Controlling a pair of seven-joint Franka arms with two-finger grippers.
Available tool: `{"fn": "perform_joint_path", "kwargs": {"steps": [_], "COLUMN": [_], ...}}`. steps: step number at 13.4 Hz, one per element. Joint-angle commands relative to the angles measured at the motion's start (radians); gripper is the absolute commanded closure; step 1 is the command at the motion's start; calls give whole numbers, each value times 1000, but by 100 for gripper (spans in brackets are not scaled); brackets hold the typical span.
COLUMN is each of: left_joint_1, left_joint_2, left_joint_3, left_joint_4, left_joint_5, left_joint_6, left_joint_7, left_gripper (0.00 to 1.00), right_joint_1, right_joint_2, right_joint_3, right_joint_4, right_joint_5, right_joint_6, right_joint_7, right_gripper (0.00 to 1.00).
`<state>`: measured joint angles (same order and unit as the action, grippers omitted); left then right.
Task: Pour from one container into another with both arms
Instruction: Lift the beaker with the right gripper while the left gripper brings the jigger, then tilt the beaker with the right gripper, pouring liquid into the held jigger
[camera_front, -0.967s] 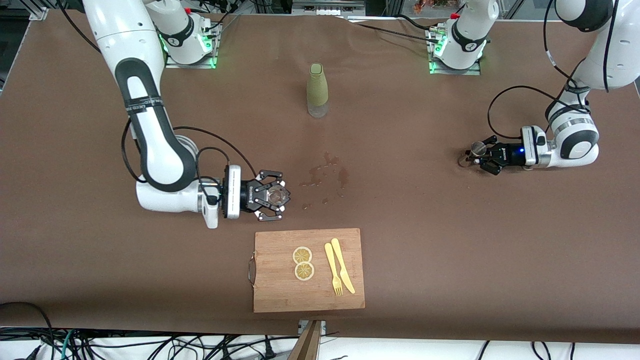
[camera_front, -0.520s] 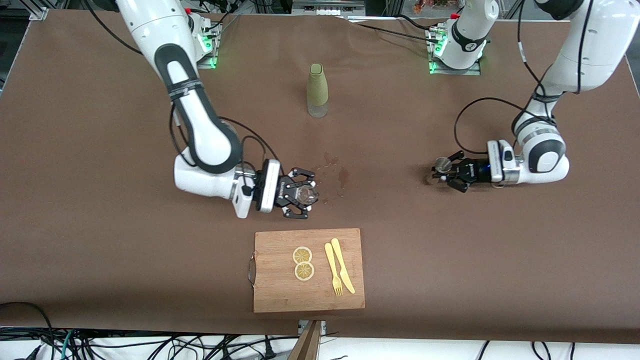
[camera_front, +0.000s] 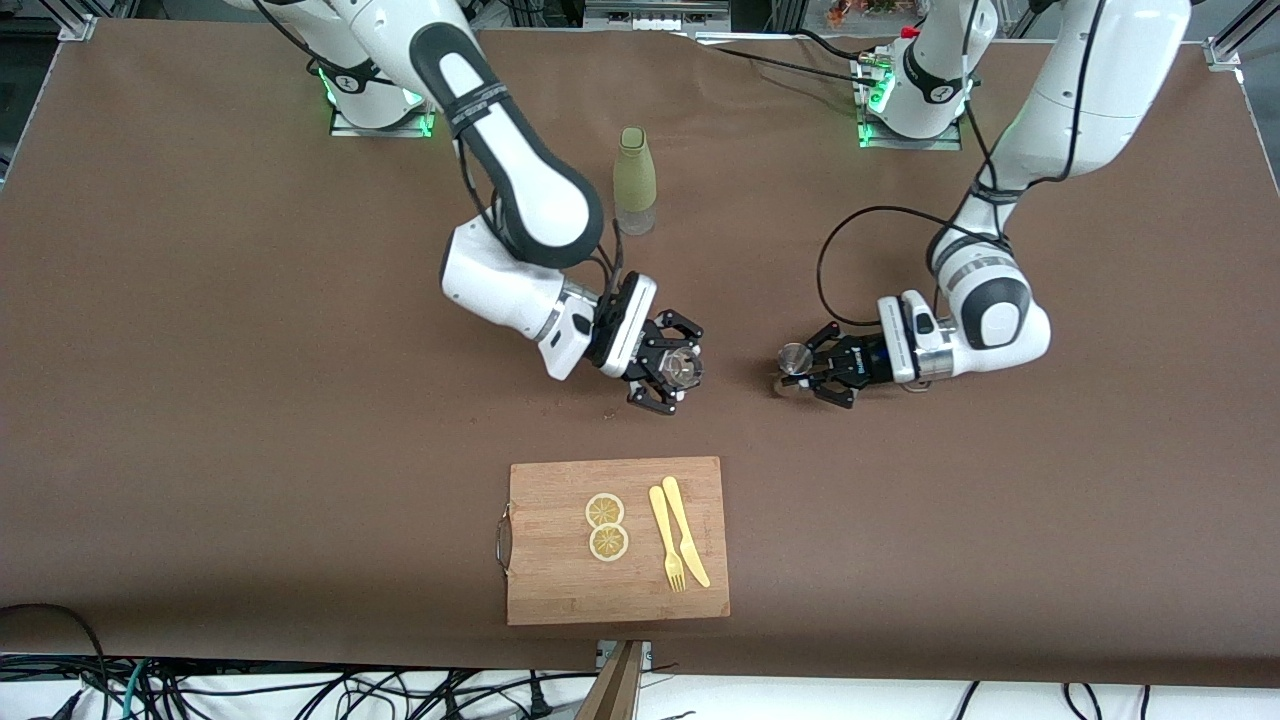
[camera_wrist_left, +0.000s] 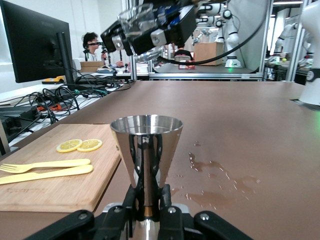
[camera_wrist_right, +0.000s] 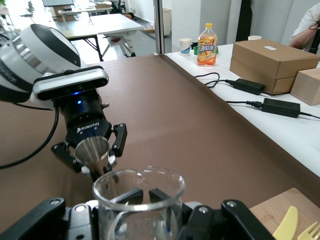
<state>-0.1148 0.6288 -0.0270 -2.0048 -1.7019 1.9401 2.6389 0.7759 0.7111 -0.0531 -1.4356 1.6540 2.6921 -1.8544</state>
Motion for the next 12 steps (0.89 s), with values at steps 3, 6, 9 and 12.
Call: {"fn": "perform_joint_path", "kwargs": {"steps": [3, 6, 9, 12], "left_joint_1": [-95, -141, -155, -157], "left_joint_2": [29, 52, 55, 52], "left_joint_3": [6, 6, 3, 2], "left_joint_4": [5, 29, 46, 47], "left_joint_5": [-157, -240, -271, -272], "left_joint_6": [72, 77, 97, 97], "left_joint_7": [4, 7, 7, 6], "left_gripper": [100, 100, 100, 100], "right_joint_1": [57, 92, 121, 120], "right_joint_2": [-13, -10, -2, -1], "right_joint_3": [-13, -14, -14, -16], "right_joint_4": [11, 11, 11, -3], "right_joint_5": [20, 9, 1, -34], "right_joint_6": [115, 192, 264, 272], "right_joint_7": [20, 14, -3, -58], "right_gripper": [100, 100, 100, 100]}}
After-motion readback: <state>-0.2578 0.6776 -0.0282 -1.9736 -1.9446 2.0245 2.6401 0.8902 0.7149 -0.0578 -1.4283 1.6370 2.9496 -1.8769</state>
